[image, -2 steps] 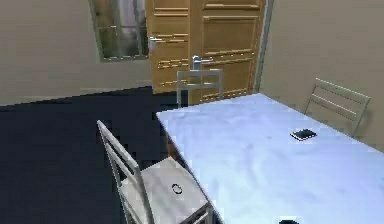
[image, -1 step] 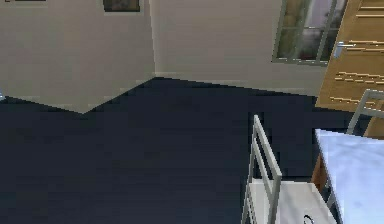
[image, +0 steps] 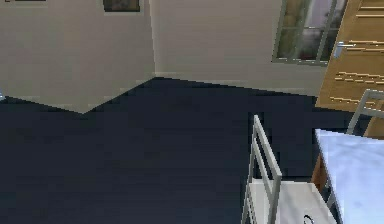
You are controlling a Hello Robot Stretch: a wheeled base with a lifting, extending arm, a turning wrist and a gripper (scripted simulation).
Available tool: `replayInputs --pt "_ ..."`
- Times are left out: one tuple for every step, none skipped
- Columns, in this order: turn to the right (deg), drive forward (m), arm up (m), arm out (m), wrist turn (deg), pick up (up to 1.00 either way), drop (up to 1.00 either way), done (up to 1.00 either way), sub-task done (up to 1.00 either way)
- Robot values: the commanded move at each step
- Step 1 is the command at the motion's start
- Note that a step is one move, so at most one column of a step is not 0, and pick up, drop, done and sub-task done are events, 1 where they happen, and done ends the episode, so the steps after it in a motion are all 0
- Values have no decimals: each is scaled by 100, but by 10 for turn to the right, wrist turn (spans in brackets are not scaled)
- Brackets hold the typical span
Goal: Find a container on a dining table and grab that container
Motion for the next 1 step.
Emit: replayInputs --pt "0 0 36 0 0 0 0 0 0"
